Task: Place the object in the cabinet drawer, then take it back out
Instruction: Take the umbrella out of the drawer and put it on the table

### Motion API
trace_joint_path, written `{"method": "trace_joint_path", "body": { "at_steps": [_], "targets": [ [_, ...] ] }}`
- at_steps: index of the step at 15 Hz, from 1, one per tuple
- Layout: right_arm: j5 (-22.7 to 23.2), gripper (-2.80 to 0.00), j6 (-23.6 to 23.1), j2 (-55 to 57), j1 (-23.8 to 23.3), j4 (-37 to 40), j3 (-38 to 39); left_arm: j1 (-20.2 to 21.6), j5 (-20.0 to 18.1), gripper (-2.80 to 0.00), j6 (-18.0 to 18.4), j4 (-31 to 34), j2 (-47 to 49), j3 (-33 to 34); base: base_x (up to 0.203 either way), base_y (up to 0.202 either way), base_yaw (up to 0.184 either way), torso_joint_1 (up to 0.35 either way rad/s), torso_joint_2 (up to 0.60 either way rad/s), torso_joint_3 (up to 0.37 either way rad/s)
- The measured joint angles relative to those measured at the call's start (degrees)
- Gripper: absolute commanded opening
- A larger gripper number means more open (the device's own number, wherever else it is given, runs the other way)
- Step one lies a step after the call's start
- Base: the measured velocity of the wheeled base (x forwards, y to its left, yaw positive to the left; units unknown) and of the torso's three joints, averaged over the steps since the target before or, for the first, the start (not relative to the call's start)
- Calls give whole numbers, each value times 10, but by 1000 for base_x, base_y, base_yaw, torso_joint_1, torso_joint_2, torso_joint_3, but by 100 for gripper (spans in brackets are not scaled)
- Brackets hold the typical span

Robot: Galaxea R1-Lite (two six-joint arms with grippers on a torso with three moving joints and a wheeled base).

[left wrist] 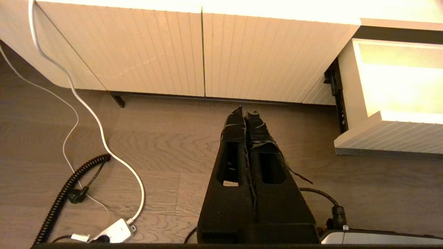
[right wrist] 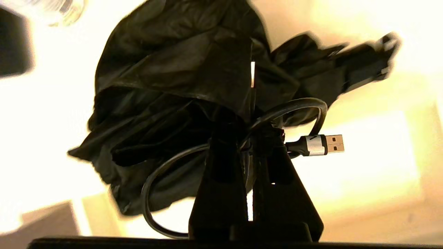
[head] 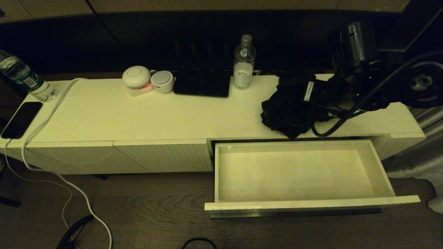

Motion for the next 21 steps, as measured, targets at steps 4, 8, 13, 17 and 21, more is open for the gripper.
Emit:
{"method": "trace_joint_path", "body": {
  "at_steps": [4,8,13,17,21],
  "targets": [
    [-2,-280,-48,69,-23,-5,-94,0,0,-280,0,0,0,0,0,0,0,0,0,0],
    [-2,-280,-121,131,-43,-67,-147,0,0,-280,0,0,0,0,0,0,0,0,0,0],
    [-18,-280,-213,184,-52,-193,-149,0,0,-280,0,0,0,0,0,0,0,0,0,0],
    [-35,-280,-211,194,-52,-198,-120,0,0,-280,0,0,0,0,0,0,0,0,0,0],
    [-37,-280,-210,185,-55,-235,-63,0,0,-280,0,0,0,0,0,0,0,0,0,0]
  ]
}}
